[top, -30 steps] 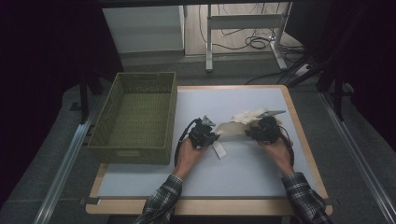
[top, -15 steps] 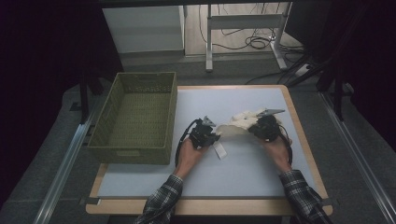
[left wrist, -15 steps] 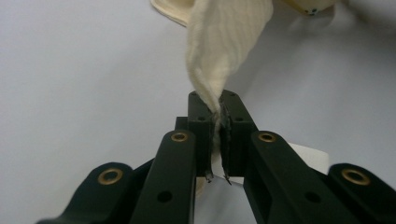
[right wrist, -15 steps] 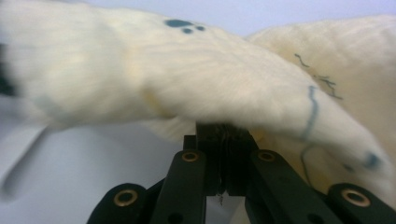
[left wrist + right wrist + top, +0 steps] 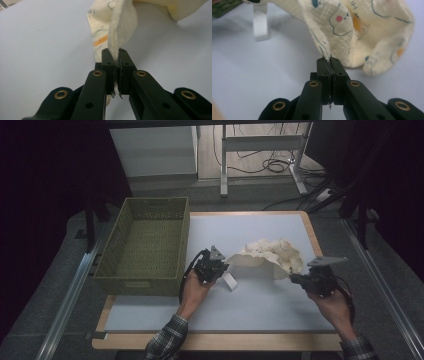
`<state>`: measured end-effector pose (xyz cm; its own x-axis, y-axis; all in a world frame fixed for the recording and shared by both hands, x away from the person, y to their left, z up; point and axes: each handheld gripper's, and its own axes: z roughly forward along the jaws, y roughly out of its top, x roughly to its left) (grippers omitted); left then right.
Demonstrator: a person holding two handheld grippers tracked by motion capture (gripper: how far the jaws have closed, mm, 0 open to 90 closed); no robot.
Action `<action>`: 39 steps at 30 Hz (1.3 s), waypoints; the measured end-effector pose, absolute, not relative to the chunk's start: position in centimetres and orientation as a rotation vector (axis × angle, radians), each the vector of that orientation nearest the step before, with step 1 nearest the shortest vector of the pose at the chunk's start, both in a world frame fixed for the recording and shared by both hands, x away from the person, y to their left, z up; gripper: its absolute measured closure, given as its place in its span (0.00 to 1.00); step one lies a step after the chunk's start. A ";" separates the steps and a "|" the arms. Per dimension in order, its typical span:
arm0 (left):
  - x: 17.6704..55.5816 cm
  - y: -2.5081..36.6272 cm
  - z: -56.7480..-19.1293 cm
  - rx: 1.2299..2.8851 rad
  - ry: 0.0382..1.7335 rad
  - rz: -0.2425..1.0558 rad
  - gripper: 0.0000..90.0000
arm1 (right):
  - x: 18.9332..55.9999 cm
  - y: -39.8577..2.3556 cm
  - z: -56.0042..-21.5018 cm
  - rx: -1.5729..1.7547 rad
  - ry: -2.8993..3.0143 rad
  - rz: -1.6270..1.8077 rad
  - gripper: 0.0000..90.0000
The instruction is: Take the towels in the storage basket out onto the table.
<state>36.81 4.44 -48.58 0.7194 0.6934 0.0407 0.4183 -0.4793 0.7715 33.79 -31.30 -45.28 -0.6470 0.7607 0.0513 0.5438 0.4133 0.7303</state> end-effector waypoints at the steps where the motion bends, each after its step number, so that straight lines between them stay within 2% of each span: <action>1: 36.3 4.5 -48.4 2.146 0.832 0.465 0.96 | 33.1 -31.7 -45.0 1.135 2.380 1.072 0.97; 7: 32.9 5.5 -48.5 2.182 0.824 0.472 0.96 | 29.3 -33.9 -43.8 1.136 2.365 1.108 0.97; 12: 30.6 6.2 -49.8 2.207 0.813 0.408 0.93 | 26.9 -34.9 -45.6 1.178 2.409 1.134 0.97; 13: 29.8 6.5 -50.5 2.236 0.819 0.349 0.89 | 26.5 -34.8 -46.2 1.194 2.427 1.140 0.96; 15: 29.5 6.7 -50.8 2.242 0.823 0.328 0.77 | 26.1 -34.8 -46.8 1.196 2.445 1.136 0.95; 18: 28.5 8.0 -50.7 2.224 0.844 0.285 0.60 | 25.0 -35.2 -47.3 1.210 2.452 1.136 0.87; 21: 28.2 8.5 -50.1 2.211 0.850 0.298 0.53 | 24.8 -36.1 -46.4 1.208 2.407 1.132 0.83; 24: 29.4 8.3 -49.0 2.160 0.862 0.329 0.49 | 25.6 -36.4 -46.0 1.217 2.368 1.131 0.81; 27: 30.7 7.5 -48.8 2.133 0.873 0.322 0.49 | 26.7 -36.3 -46.2 1.223 2.349 1.141 0.81; 32: 36.2 3.7 -49.3 2.117 0.903 0.359 0.56 | 32.3 -34.7 -47.1 1.240 2.337 1.135 0.85; 39: 41.9 1.6 -50.2 2.110 0.965 0.418 0.58 | 38.6 -33.6 -48.3 1.297 2.322 1.075 0.86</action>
